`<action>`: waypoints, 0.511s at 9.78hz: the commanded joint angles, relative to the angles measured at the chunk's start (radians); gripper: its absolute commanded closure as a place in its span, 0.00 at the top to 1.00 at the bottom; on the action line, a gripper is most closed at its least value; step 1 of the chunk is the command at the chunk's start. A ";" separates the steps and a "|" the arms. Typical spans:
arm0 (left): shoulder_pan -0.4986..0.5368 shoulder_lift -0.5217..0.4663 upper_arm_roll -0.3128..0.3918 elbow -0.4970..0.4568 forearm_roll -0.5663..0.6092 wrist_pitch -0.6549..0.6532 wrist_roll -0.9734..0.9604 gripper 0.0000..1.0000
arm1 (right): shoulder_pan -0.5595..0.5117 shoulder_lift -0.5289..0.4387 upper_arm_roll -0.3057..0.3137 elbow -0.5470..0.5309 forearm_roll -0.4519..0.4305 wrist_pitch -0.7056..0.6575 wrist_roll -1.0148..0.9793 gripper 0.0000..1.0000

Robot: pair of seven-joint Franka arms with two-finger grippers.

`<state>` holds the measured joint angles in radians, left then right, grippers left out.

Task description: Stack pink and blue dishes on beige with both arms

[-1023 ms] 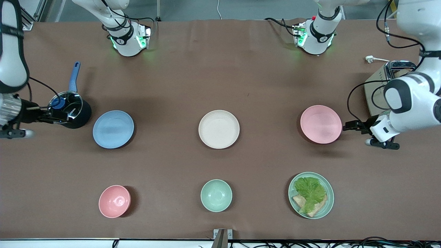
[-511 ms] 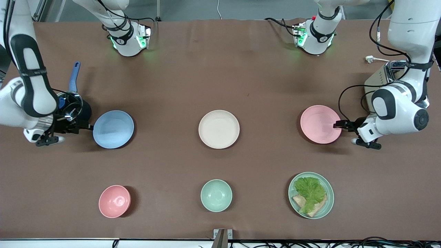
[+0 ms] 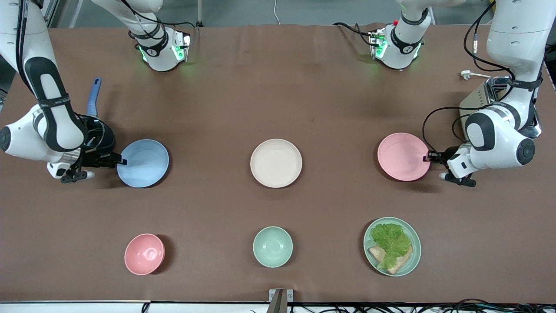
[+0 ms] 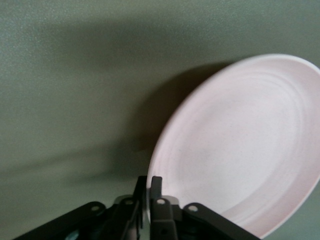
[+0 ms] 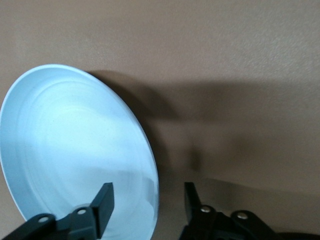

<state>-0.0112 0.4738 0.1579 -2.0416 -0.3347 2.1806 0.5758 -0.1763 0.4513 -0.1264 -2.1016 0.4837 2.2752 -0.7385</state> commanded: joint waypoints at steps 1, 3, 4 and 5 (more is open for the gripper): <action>-0.004 0.009 0.002 -0.019 -0.021 0.025 0.026 0.01 | 0.000 -0.005 0.004 -0.026 0.038 0.014 -0.025 0.45; -0.006 -0.102 -0.026 -0.003 -0.020 -0.010 0.010 0.00 | 0.001 0.009 0.004 -0.024 0.055 0.010 -0.022 0.15; -0.003 -0.169 -0.069 0.012 -0.020 -0.042 -0.010 0.00 | 0.000 0.009 0.004 -0.023 0.070 0.010 -0.022 0.01; -0.001 -0.196 -0.119 0.061 -0.020 -0.098 -0.087 0.00 | -0.002 0.009 0.004 -0.021 0.072 0.004 -0.010 0.01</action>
<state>-0.0102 0.3368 0.0892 -1.9925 -0.3407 2.1344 0.5437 -0.1752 0.4635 -0.1263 -2.1129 0.5216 2.2756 -0.7387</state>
